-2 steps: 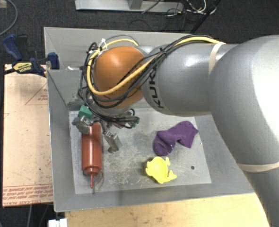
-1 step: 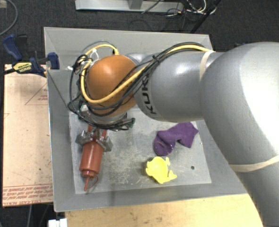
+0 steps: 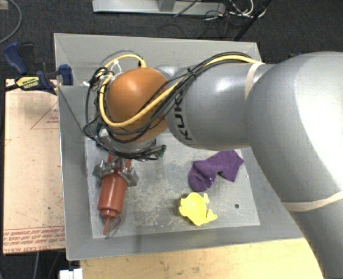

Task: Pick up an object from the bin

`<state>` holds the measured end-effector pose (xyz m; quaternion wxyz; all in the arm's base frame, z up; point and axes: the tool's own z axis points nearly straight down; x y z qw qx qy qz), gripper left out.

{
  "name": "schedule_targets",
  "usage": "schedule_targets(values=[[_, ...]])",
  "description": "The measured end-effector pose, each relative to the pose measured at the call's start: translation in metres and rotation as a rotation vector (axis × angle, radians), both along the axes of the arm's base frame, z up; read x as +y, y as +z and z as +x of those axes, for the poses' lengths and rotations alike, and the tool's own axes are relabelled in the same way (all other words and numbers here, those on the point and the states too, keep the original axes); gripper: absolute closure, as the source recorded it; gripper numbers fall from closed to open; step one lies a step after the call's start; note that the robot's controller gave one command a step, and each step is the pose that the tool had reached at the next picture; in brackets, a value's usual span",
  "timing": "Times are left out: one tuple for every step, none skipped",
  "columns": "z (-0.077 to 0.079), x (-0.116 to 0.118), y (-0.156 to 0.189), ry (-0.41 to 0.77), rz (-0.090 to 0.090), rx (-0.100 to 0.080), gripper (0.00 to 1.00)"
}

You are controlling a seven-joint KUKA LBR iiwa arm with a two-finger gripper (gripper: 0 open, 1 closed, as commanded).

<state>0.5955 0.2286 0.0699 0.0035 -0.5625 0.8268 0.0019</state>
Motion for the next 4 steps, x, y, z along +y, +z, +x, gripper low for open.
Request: schedule_targets(values=[[0.000,0.000,0.002,-0.001,0.001,0.000,1.00],[0.000,0.000,0.005,-0.002,0.002,-0.001,1.00],[-0.001,0.000,0.010,-0.002,0.000,0.004,1.00],[-0.003,0.000,0.031,-0.003,-0.001,0.010,1.00]])
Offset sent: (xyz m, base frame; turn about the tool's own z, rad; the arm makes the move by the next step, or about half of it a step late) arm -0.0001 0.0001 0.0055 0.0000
